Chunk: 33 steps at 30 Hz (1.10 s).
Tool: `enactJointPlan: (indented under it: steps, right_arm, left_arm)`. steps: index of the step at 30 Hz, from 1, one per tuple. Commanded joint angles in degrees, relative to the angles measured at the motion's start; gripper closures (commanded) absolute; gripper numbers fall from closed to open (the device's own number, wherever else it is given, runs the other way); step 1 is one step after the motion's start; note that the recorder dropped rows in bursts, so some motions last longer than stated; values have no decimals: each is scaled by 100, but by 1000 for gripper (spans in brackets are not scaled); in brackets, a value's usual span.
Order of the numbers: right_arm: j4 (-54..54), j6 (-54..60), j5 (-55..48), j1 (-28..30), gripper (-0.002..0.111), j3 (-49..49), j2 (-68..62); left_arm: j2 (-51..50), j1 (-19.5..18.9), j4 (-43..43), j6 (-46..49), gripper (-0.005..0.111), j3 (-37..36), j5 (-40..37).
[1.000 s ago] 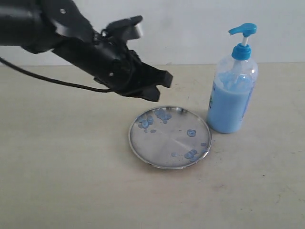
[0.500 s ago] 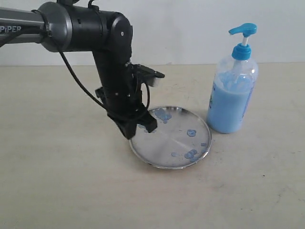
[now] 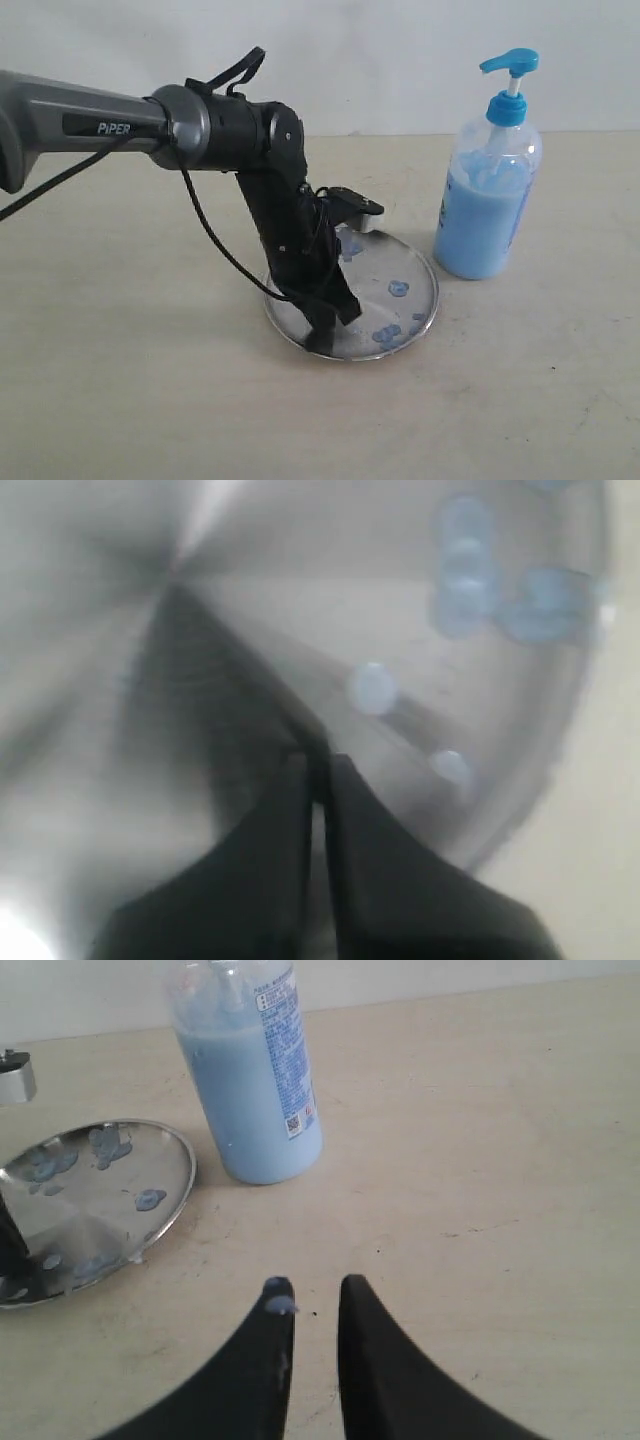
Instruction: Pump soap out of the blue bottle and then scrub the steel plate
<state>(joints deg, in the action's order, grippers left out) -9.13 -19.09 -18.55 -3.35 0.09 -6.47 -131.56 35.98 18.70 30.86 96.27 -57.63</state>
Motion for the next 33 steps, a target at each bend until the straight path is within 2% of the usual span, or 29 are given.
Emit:
enactJointPlan:
  steps: [1, 3, 4, 5, 6, 7, 8, 9, 10, 11, 12, 13, 14, 15, 16, 17, 18, 20, 22, 24, 26, 27, 29, 31, 33]
  right_arm:
    - [-59, -6, 16, 6, 103, -9, 23]
    - [-59, -6, 16, 6, 103, -9, 23]
    - [-59, -6, 16, 6, 103, -9, 23]
    - [-59, -6, 16, 6, 103, -9, 23]
    - [-59, -6, 16, 6, 103, -9, 23]
    - [-59, -6, 16, 6, 103, -9, 23]
    - [-59, -6, 16, 6, 103, -9, 23]
    - [-59, -6, 16, 6, 103, -9, 23]
    - [-59, -6, 16, 6, 103, -9, 23]
    - [-59, -6, 16, 6, 103, -9, 23]
    - [-59, -6, 16, 6, 103, -9, 23]
    - [-59, -6, 16, 6, 103, -9, 23]
    - [-59, -6, 16, 6, 103, -9, 23]
    - [-59, -6, 16, 6, 103, -9, 23]
    - [-59, -6, 16, 6, 103, -9, 23]
    - [-59, -6, 16, 6, 103, -9, 23]
    - [-59, -6, 16, 6, 103, -9, 23]
    - [-59, -6, 16, 6, 103, -9, 23]
    - [-59, -6, 16, 6, 103, -9, 23]
    - [-59, -6, 16, 6, 103, -9, 23]
    - [-59, -6, 16, 6, 103, -9, 23]
    - [-59, -6, 16, 6, 103, -9, 23]
    - [-59, -6, 16, 6, 103, -9, 23]
    - [-59, -6, 16, 6, 103, -9, 23]
    - [-59, -6, 16, 6, 103, -9, 23]
  left_arm:
    - [295, -52, -579, -511, 102, 17, 1460]
    - [303, -52, 139, -5, 102, 160, 2139]
    - [286, -52, 586, 465, 102, 222, 2334]
    - [244, -41, 1358, 1325, 102, 361, 2596]
    - [222, -41, 2157, 2034, 102, 495, 2625]
    - [218, -41, 2908, 2878, 102, 660, 2220]
    - [218, -41, 2891, 2925, 102, 734, 1884]
    - [218, -72, 2192, 2459, 102, 891, 844]
    - [218, -82, 1747, 2064, 102, 928, 427]
    - [245, -94, 244, 1185, 102, 987, -343]
    - [272, -94, -320, 800, 102, 985, -417]
    - [333, -94, -1487, -112, 102, 1017, 63]
    - [344, -107, -1636, -729, 102, 1064, 797]
    - [315, -107, -1138, -736, 102, 1100, 1509]
    - [182, -107, -41, -61, 102, 1130, 1845]
    - [7, -93, 780, 810, 102, 1173, 1607]
    - [-203, -93, 1363, 1309, 102, 1228, 819]
    - [-369, -93, 953, 1074, 102, 1249, -626]
    - [-323, -127, 272, 633, 102, 1249, -1129]
    - [-181, -166, -445, 174, 102, 1262, -936]
    - [-61, -218, -744, -227, 102, 1364, -95]
    - [-45, -228, -591, -285, 102, 1419, 315]
    - [-74, -228, 366, 197, 102, 1551, 1099]
    - [-144, -217, 1562, 1115, 102, 1622, 1136]
    - [-186, -209, 2048, 1719, 102, 1647, 540]
